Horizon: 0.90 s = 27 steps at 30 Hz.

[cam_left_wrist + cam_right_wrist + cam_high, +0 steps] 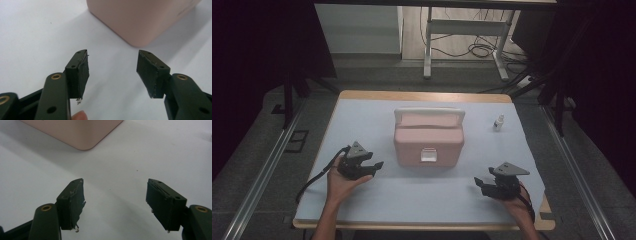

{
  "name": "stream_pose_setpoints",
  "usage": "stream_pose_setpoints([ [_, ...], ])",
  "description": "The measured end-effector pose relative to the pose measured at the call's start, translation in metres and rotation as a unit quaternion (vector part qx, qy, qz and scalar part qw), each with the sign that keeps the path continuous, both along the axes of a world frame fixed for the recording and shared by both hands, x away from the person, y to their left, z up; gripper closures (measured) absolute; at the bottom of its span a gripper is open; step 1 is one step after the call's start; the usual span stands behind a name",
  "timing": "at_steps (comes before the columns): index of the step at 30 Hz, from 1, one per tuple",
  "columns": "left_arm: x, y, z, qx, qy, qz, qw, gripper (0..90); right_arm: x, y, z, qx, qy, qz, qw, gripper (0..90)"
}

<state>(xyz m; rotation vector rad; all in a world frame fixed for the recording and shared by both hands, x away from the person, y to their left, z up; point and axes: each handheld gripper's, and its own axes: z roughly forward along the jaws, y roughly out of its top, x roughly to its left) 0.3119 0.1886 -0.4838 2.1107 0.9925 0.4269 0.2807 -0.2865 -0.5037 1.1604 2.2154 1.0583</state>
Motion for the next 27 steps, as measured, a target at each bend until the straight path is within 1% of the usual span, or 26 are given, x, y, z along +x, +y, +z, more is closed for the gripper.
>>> stream_pose_setpoints([
  [2, -0.002, 0.002, 0.001, -0.008, -0.003, 0.002, 1.0000, 43.1, 0.002, 0.001, -0.001, -0.002, 0.006, -0.001, 1.0000, 30.2],
  [5, -0.002, 0.002, 0.000, -0.007, -0.003, 0.001, 1.0000, 43.1, 0.004, 0.003, -0.003, -0.011, 0.015, -0.007, 0.9998, 28.7],
  [8, -0.003, 0.001, -0.001, -0.005, -0.002, -0.001, 1.0000, 43.0, 0.007, 0.002, -0.004, -0.007, 0.021, -0.012, 0.9997, 27.0],
  [13, -0.003, -0.002, -0.004, 0.000, 0.002, -0.005, 1.0000, 42.7, 0.009, 0.001, 0.000, -0.006, 0.018, -0.019, 0.9996, 25.6],
  [15, -0.004, -0.002, -0.005, 0.002, 0.005, -0.007, 1.0000, 42.4, 0.011, 0.000, 0.001, -0.012, 0.011, -0.026, 0.9995, 26.3],
  [17, -0.005, -0.003, -0.005, 0.003, 0.006, -0.008, 1.0000, 42.2, 0.015, -0.002, 0.003, -0.018, 0.010, -0.032, 0.9993, 26.7],
  [19, -0.006, -0.003, -0.005, 0.002, 0.007, -0.010, 0.9999, 42.1, 0.019, -0.004, 0.005, -0.024, 0.016, -0.033, 0.9991, 27.2],
  [21, -0.006, -0.003, -0.006, 0.002, 0.007, -0.010, 0.9999, 42.1, 0.026, -0.005, 0.010, -0.022, 0.026, -0.037, 0.9988, 27.9],
  [22, -0.007, -0.003, -0.006, 0.002, 0.008, -0.011, 0.9999, 42.1, 0.030, -0.005, 0.013, -0.021, 0.035, -0.036, 0.9985, 28.1],
  [23, -0.007, -0.004, -0.006, 0.003, 0.009, -0.012, 0.9999, 42.0, 0.035, -0.004, 0.017, -0.025, 0.045, -0.037, 0.9980, 28.6],
  [24, -0.007, -0.004, -0.006, 0.003, 0.009, -0.012, 0.9999, 42.1, 0.039, -0.003, 0.021, -0.036, 0.054, -0.037, 0.9972, 28.6],
  [25, -0.007, -0.004, -0.006, 0.004, 0.009, -0.012, 0.9999, 42.0, 0.045, -0.002, 0.026, -0.052, 0.061, -0.037, 0.9961, 28.6],
  [27, -0.007, -0.004, -0.006, 0.006, 0.008, -0.011, 0.9999, 42.0, 0.054, -0.001, 0.034, -0.063, 0.072, -0.040, 0.9946, 28.6],
])
